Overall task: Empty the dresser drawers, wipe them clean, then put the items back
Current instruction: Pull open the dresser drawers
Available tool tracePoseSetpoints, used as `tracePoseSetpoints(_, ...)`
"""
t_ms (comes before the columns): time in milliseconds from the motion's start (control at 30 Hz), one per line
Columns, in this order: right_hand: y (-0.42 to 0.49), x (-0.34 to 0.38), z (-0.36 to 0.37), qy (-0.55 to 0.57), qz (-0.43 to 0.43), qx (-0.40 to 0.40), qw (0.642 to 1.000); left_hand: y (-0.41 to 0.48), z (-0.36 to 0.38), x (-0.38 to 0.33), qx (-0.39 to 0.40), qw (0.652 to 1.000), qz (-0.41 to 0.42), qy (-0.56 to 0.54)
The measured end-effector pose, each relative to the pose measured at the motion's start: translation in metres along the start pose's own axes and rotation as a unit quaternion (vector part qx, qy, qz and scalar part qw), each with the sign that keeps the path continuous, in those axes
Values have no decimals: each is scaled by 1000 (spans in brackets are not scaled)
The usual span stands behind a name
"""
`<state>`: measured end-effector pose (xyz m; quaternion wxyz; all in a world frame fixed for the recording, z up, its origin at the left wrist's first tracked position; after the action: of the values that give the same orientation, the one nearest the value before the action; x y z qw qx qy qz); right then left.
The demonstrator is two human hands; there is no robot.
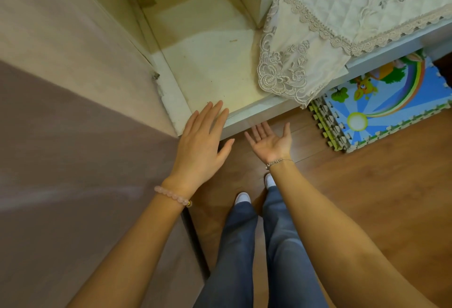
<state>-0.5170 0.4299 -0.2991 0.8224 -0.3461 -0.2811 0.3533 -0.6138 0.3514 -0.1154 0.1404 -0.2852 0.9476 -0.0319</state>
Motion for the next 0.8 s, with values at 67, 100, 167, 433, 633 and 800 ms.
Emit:
tracePoseSetpoints(67,-7,1,-11,1,-1,1,1000,-2,1,0,5,1000,5,2)
tracePoseSetpoints(100,-12,2,-18,6,-3,-2,1000,-4,1,0,9,1000,8,4)
tracePoseSetpoints(167,-23,4,-32,14,-8,-12,1000,-8,1,-1,14,1000,11,2)
tracePoseSetpoints(433,-69,18,-84,7,-16,-63,998,-20,3,-1,26,999,16,15)
tracePoseSetpoints(633,-98,26,-118,-2,-19,-94,995,-20,9,-1,20,999,-2,39)
tracePoseSetpoints(800,-118,30,-144,-7,-11,-96,995,-22,12,-5,16,998,-15,53)
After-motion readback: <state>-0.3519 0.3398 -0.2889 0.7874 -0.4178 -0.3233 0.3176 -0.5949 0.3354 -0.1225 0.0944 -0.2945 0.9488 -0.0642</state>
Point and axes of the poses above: each hand's wrist, its own y-axis towards the middle knuckle, its own z-axis out of the palm, x = y × z, the point moved 9 cm from there along y, towards the middle knuckle, and after that the axes turned 11 degrees about -z, right-handed, at the moved point
